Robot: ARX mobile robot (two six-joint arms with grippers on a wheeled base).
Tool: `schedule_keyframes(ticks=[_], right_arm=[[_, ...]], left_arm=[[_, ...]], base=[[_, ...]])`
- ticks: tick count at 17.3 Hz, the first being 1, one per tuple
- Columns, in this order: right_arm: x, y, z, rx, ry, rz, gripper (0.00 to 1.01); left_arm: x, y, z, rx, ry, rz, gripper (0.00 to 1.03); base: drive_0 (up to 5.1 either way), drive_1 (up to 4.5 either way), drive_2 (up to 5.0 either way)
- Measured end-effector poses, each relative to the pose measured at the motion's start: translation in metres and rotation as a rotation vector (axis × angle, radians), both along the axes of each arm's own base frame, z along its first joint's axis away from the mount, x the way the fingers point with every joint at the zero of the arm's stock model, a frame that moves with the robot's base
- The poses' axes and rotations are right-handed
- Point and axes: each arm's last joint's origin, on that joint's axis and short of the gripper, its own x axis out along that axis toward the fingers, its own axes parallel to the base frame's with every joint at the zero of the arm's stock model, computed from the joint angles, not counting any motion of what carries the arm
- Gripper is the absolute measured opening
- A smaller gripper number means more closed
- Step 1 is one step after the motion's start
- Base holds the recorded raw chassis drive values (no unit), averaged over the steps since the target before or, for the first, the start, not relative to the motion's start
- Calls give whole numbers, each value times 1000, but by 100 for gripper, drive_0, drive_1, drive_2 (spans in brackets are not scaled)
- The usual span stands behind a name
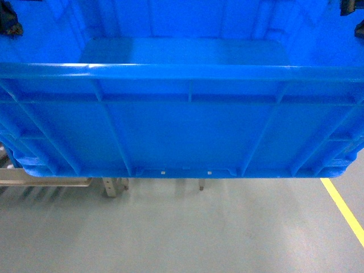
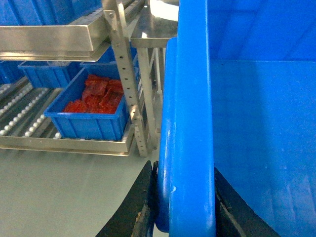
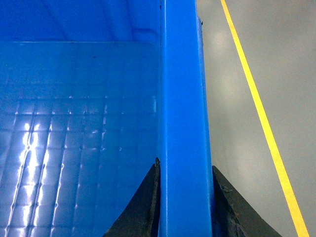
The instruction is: Place box next to blue box on left shelf
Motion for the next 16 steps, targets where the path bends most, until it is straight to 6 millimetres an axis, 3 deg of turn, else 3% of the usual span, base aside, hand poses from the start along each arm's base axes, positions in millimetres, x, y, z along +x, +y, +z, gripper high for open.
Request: schedule_keyframes(ticks=[16], right_arm=[[0, 0, 0, 1, -1, 2, 21]], left_arm=[[0, 0, 0, 1, -1, 2, 20]], base=[[-499, 242, 242]])
